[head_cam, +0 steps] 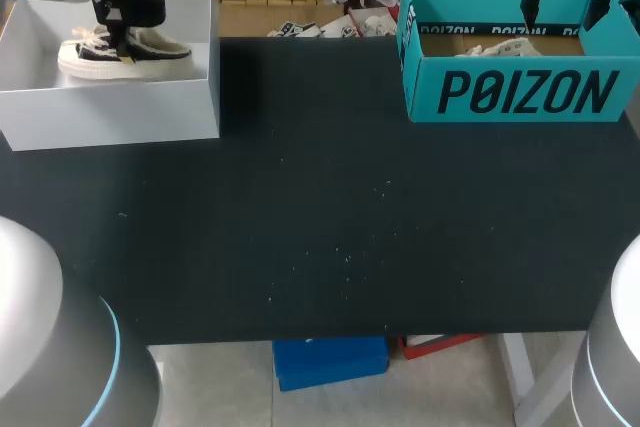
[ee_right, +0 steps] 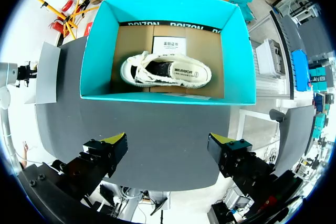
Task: Take the shoe out of the shoebox, open the shoe tongue, remove and reinsert the insole, then place the shoe into the shoebox
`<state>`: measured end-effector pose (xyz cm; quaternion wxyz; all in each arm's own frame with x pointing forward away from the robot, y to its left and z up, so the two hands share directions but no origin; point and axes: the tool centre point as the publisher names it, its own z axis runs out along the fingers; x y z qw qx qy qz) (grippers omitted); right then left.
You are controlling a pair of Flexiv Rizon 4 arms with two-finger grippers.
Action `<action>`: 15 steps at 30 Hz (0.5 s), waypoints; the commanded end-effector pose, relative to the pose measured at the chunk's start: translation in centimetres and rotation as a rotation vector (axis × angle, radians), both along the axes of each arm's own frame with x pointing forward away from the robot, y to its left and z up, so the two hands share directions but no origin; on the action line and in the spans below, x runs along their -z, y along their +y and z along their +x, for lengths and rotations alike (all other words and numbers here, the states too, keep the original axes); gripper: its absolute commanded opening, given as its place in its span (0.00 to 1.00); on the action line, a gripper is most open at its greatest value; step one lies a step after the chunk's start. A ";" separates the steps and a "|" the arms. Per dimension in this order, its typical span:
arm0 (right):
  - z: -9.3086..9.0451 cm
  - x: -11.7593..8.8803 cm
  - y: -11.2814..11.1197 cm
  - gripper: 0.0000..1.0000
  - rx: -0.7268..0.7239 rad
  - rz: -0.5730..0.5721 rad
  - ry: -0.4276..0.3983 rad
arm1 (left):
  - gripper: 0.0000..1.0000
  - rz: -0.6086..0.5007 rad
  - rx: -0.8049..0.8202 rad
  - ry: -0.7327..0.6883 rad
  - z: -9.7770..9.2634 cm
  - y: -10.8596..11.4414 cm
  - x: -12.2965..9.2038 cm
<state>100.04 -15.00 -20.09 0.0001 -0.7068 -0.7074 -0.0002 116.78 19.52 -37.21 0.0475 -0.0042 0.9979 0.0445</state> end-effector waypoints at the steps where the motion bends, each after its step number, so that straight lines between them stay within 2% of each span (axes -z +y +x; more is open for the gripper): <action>1: 0.0 0.0 0.0 1.00 0.000 0.000 0.000 | 0.00 0.005 -0.003 -0.039 -2.2 -0.6 -4.1; 7: 0.0 0.0 0.0 1.00 0.000 0.000 0.000 | 0.00 0.028 -0.010 -0.077 -3.4 -1.8 -8.3; 15: 0.0 0.0 0.0 1.00 0.000 0.000 0.000 | 0.00 0.088 -0.030 -0.157 -4.9 -4.3 -16.2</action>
